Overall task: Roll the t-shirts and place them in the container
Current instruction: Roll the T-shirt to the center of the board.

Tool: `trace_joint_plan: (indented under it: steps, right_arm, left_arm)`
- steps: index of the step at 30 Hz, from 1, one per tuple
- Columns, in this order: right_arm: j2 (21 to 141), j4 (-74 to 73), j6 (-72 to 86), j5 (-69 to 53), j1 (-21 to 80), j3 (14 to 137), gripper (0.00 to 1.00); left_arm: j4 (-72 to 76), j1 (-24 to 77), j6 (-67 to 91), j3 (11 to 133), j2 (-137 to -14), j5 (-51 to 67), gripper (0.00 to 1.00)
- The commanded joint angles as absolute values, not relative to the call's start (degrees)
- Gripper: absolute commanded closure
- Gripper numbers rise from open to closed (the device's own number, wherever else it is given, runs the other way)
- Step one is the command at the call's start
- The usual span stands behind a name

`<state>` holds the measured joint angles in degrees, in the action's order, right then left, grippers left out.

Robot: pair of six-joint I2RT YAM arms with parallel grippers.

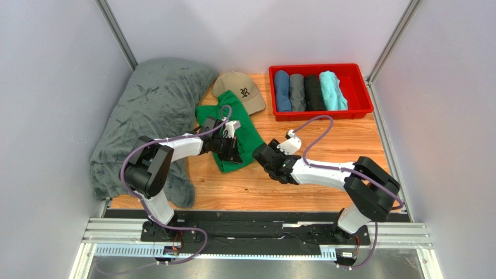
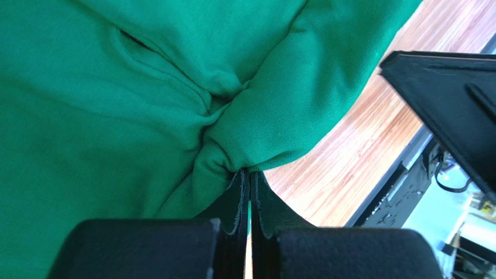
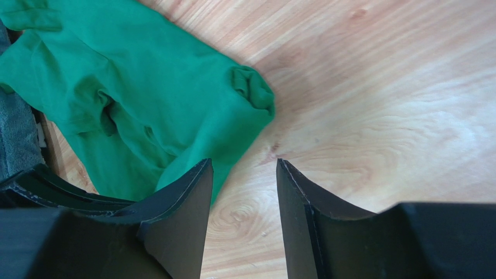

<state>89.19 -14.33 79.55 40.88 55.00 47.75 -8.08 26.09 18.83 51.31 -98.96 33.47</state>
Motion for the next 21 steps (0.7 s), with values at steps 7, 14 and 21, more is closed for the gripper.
trace_joint_plan:
  steps: [7,14,21]
  right_arm:
    - [95.36,-7.91,75.50,42.63,54.32,53.00,0.51]
    - [97.91,-6.77,72.34,40.52,52.48,55.54,0.51]
    - [101.77,-7.03,69.70,35.25,50.71,59.41,0.51]
  left_arm:
    - [-14.24,23.56,19.86,51.24,-97.38,33.05,1.00]
    - [-14.33,22.94,19.16,50.63,-96.15,33.49,1.00]
    - [-13.36,22.68,19.07,50.01,-95.10,34.45,1.00]
